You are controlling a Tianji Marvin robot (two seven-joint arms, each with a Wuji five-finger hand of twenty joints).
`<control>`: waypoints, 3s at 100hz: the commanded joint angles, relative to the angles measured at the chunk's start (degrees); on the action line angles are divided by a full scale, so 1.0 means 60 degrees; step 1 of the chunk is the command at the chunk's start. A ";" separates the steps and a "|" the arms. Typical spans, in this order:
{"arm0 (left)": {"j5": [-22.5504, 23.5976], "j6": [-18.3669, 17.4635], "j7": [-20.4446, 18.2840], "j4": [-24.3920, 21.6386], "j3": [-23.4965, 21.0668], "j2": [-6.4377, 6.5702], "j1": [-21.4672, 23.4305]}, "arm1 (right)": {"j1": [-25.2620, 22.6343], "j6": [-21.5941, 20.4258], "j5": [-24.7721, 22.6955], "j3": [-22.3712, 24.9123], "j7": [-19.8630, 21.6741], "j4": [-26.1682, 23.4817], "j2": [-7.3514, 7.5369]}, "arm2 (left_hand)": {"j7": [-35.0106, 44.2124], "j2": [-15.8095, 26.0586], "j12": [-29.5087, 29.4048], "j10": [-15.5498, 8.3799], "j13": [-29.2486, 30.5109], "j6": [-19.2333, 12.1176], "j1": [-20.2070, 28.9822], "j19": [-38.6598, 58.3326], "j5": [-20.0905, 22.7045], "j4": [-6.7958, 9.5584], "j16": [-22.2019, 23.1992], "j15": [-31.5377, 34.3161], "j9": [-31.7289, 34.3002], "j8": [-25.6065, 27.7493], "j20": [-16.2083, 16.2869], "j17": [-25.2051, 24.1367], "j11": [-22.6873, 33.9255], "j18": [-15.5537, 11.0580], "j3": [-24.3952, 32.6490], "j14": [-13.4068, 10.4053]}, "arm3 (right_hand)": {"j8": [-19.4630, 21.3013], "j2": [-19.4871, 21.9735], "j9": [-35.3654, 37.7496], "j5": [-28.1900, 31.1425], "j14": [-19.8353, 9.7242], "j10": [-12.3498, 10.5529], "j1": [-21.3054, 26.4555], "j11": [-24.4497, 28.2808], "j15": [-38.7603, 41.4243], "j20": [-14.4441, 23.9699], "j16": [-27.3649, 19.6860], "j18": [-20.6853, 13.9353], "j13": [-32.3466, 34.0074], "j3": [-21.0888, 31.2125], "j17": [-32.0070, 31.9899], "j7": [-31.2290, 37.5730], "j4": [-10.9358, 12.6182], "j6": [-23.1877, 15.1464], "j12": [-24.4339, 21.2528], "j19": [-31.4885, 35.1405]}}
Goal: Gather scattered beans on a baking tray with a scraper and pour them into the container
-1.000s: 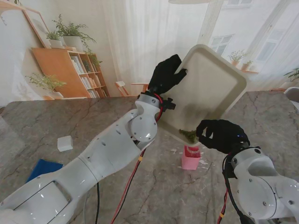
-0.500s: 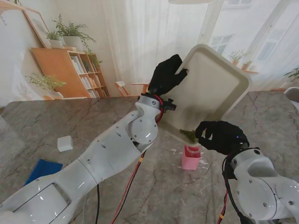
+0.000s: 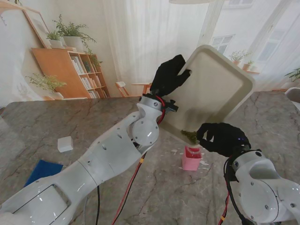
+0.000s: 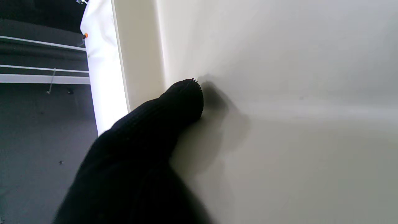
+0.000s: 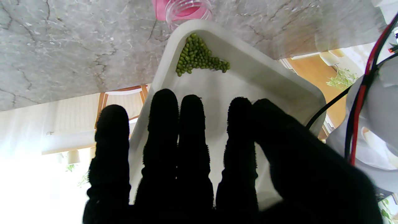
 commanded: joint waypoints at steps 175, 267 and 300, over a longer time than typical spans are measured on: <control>0.0816 -0.0297 0.0587 -0.0520 0.0093 0.0059 0.0235 | -0.0101 -0.0020 -0.0071 -0.0057 0.0228 -0.0032 0.0034 | -0.0196 0.0570 0.0169 -0.1257 0.0709 0.1347 0.0743 0.0785 -0.0496 0.0540 0.0209 -0.0120 0.0202 0.0139 0.0819 0.0473 -0.0166 -0.3533 0.0323 -0.2339 | -0.0155 -0.0046 -0.0057 -0.0148 -0.0129 -0.0086 0.0040 -0.0048 -0.0006 0.0094 -0.0020 -0.0128 0.0023 0.0076 -0.0061 0.0119 -0.0305 -0.0278 0.0023 0.0071; 0.1346 -0.0306 0.0894 -0.0666 0.0147 0.0121 0.0262 | -0.0109 0.0029 -0.0080 -0.0077 0.0203 0.0003 0.0031 | -0.0198 0.0605 0.0179 -0.1293 0.0692 0.1294 0.0716 0.0728 -0.0503 0.0520 0.0231 -0.0177 0.0180 0.0139 0.0837 0.0457 -0.0193 -0.3555 0.0288 -0.2382 | -0.0163 -0.0069 -0.0058 -0.0181 -0.0121 -0.0100 0.0033 -0.0039 -0.0023 0.0092 -0.0028 -0.0123 0.0017 0.0093 -0.0058 0.0108 -0.0312 -0.0238 0.0024 0.0073; 0.1525 -0.0367 0.0994 -0.0812 0.0149 0.0161 0.0343 | -0.0123 0.0009 -0.0106 -0.0046 0.0204 -0.0008 0.0029 | -0.0195 0.0595 0.0174 -0.1312 0.0711 0.1264 0.0706 0.0727 -0.0502 0.0525 0.0241 -0.0194 0.0179 0.0139 0.0856 0.0457 -0.0203 -0.3574 0.0300 -0.2404 | -0.0163 -0.0064 -0.0061 -0.0189 -0.0135 -0.0094 0.0019 -0.0033 -0.0023 0.0090 -0.0030 -0.0133 0.0011 0.0106 -0.0052 0.0106 -0.0320 -0.0249 0.0024 0.0076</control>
